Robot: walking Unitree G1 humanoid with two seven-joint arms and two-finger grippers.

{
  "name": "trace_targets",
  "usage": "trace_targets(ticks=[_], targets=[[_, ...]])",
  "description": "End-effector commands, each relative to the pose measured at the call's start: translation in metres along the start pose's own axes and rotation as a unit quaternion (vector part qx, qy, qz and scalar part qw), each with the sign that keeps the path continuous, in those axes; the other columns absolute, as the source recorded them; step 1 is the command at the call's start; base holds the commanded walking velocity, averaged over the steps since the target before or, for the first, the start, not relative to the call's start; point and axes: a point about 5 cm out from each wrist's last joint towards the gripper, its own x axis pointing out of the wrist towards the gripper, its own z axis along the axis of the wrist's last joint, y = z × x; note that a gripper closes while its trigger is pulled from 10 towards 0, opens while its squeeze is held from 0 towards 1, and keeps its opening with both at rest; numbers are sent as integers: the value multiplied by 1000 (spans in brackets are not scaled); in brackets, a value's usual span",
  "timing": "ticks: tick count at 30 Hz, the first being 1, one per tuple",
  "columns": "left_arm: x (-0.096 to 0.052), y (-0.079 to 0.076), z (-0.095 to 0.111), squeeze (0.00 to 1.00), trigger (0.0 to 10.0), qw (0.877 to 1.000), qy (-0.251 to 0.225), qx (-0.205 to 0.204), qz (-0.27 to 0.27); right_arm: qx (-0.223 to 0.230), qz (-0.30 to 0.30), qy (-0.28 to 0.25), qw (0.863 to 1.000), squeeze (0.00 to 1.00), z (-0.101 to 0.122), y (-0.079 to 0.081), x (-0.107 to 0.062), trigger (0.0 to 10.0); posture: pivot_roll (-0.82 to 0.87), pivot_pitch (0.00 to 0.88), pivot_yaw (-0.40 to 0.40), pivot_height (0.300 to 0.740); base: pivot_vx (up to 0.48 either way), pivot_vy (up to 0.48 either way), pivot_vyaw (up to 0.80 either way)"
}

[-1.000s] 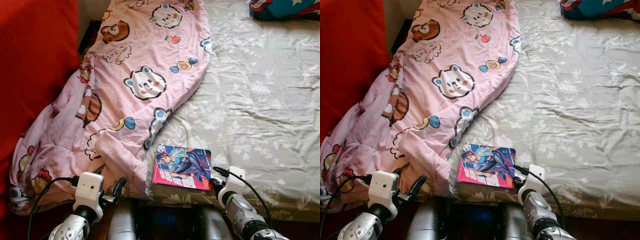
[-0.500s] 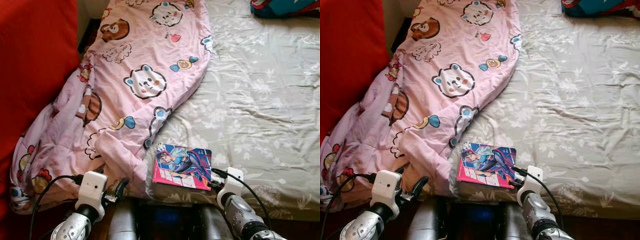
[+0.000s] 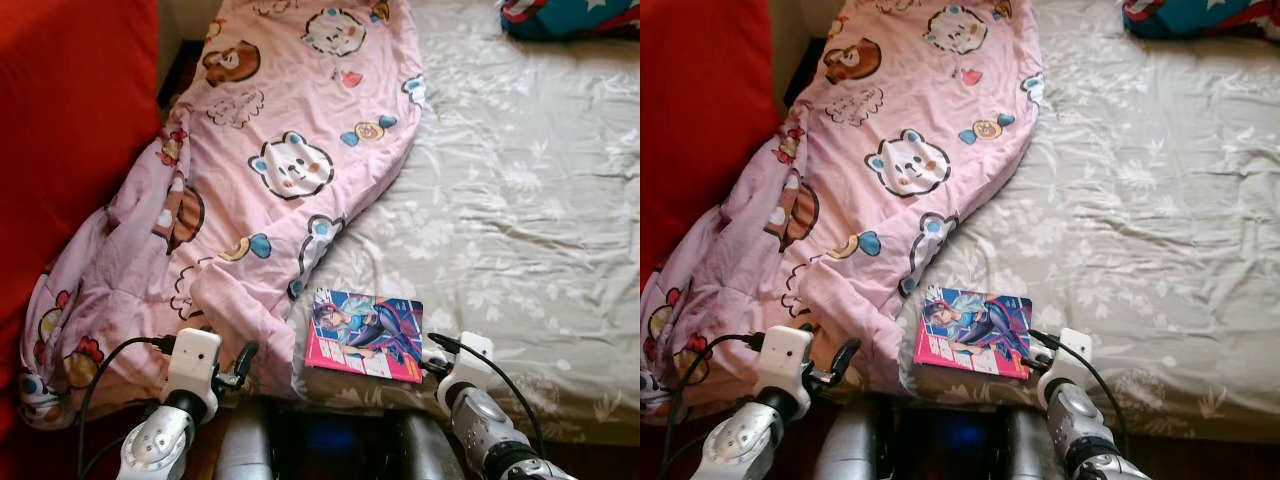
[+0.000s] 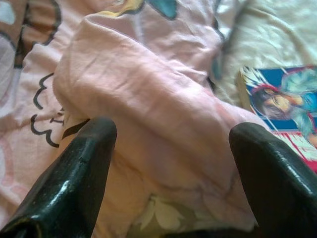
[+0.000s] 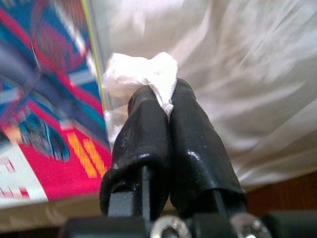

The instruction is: Clean up the room

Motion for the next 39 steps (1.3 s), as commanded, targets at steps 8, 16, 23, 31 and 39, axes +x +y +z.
trace_targets(ticks=[8, 16, 23, 31, 39], targets=[[0, 18, -44, 0, 10000, 995, 57, -47, 73, -24, -8, -60, 998, 0, -11, -29, -14, 5647, 70, 48, -42, 645, 0, 0, 0], [-9, 12, -88, 0, 10000, 984, 135, -68, 91, -35, -48, 3, 998, 0, -65, -56, -37, 10000, 35, 0, -49, 660, 0, 0, 0], [-11, 11, -106, 0, 10000, 979, 168, -70, 94, -28, -52, 37, 998, 0, -77, -53, -38, 10000, 31, 0, -51, 695, 0, 0, 0], [-18, 4, -127, 0, 10000, 969, 227, -59, 85, -64, -28, 76, 995, 0, -86, -42, -37, 10000, 25, 0, -52, 740, 0, 0, 0], [-32, -3, -146, 0, 10000, 953, 290, -53, 66, -83, -34, 127, 988, 0, -108, -48, -47, 10000, 23, 0, -58, 740, 0, 0, 0]])
